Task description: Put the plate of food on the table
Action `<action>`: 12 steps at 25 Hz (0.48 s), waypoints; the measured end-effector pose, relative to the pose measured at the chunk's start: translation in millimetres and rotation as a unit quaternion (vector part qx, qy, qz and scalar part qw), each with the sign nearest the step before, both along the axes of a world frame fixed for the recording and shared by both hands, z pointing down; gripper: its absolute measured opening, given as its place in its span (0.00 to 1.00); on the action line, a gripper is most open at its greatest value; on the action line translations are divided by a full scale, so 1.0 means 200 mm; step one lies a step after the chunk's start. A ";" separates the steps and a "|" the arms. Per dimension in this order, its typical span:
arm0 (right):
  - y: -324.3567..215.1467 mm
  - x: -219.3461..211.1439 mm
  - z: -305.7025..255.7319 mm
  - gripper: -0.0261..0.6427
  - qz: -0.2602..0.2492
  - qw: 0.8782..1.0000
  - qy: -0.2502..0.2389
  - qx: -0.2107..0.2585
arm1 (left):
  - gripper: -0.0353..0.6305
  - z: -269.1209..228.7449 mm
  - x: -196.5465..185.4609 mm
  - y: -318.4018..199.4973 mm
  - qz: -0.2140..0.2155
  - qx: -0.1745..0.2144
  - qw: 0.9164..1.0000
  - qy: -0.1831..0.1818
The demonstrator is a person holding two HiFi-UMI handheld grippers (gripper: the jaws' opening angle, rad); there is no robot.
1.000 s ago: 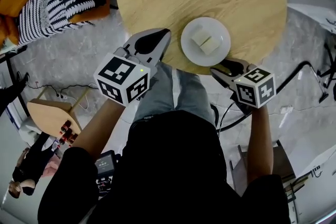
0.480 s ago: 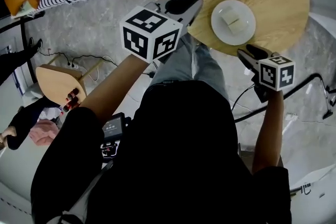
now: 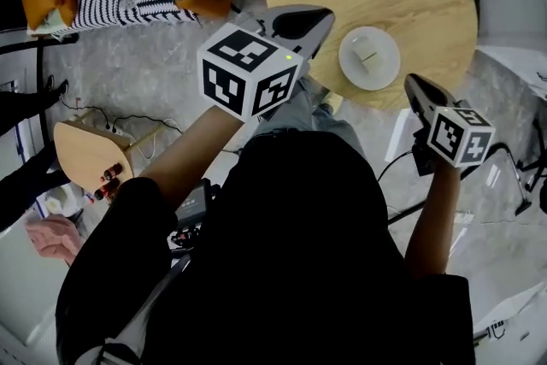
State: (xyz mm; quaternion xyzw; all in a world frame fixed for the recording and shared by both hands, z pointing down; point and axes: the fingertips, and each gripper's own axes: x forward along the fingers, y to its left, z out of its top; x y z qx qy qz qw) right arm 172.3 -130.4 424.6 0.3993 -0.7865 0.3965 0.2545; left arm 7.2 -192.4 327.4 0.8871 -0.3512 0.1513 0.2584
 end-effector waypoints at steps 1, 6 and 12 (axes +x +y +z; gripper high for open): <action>-0.02 -0.01 -0.06 0.07 0.004 1.000 -0.003 0.016 | 0.06 -0.05 0.01 0.00 -0.002 0.012 1.000 0.002; -0.11 -0.07 -0.34 0.05 0.019 0.995 -0.036 0.088 | 0.06 -0.28 0.05 0.00 -0.009 0.066 0.998 0.014; -0.19 -0.10 -0.64 0.05 0.033 0.982 -0.062 0.174 | 0.06 -0.44 0.04 -0.01 -0.014 0.111 0.994 0.017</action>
